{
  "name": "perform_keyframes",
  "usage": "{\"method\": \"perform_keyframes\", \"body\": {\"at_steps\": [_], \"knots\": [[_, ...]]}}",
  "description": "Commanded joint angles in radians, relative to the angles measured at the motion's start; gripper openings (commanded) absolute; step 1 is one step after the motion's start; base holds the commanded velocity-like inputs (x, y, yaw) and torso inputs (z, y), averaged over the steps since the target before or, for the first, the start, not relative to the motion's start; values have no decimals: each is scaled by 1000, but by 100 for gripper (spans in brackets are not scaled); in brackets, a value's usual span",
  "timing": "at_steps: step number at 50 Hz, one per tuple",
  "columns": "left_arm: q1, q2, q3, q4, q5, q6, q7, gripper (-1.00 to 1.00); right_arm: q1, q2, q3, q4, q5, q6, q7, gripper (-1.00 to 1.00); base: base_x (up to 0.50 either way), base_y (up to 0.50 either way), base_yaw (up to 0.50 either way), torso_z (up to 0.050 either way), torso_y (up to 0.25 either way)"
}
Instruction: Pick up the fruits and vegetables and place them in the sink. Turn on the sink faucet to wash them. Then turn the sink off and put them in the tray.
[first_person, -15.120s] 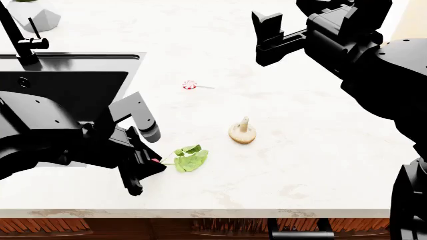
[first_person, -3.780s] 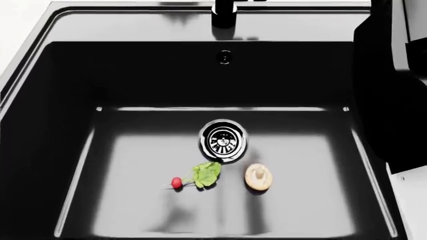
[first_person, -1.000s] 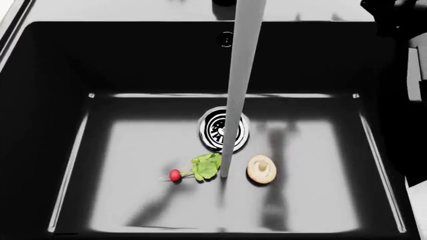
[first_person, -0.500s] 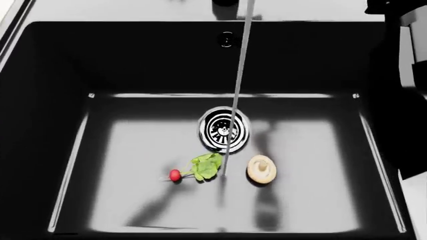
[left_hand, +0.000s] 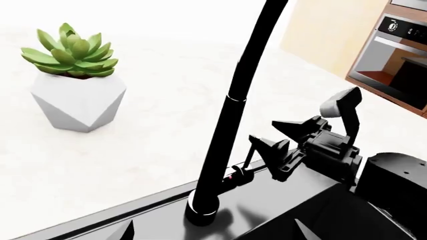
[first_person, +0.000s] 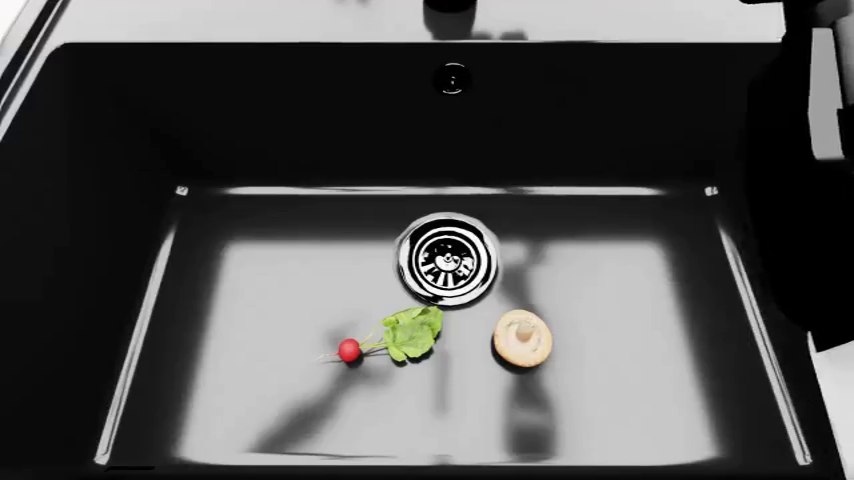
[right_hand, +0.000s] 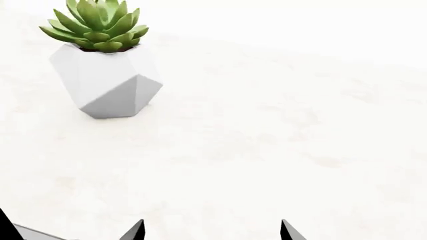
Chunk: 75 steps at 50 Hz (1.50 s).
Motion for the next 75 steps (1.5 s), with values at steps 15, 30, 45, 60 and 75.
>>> {"method": "perform_keyframes", "body": {"at_steps": [15, 30, 45, 60, 75], "knots": [[-25, -13, 7, -5, -44, -63, 24, 100, 258, 170, -67, -15, 7, 218, -241, 100, 0, 0, 0, 0, 0], [-88, -29, 45, 11, -96, -183, 29, 100, -15, 469, -356, -1087, 117, 990, -844, 100, 0, 0, 0, 0, 0], [-99, -12, 162, 10, -198, -443, 122, 100, -51, 701, -635, -1420, 600, 1109, -786, 100, 0, 0, 0, 0, 0], [-86, 45, 236, 15, 8, -418, 297, 100, -18, 760, -714, -1431, 643, 1049, -836, 100, 0, 0, 0, -3, 123], [124, 38, 318, 78, -18, -367, 292, 100, -243, 713, -779, -1519, 647, 990, -724, 100, 0, 0, 0, -4, 100]]}}
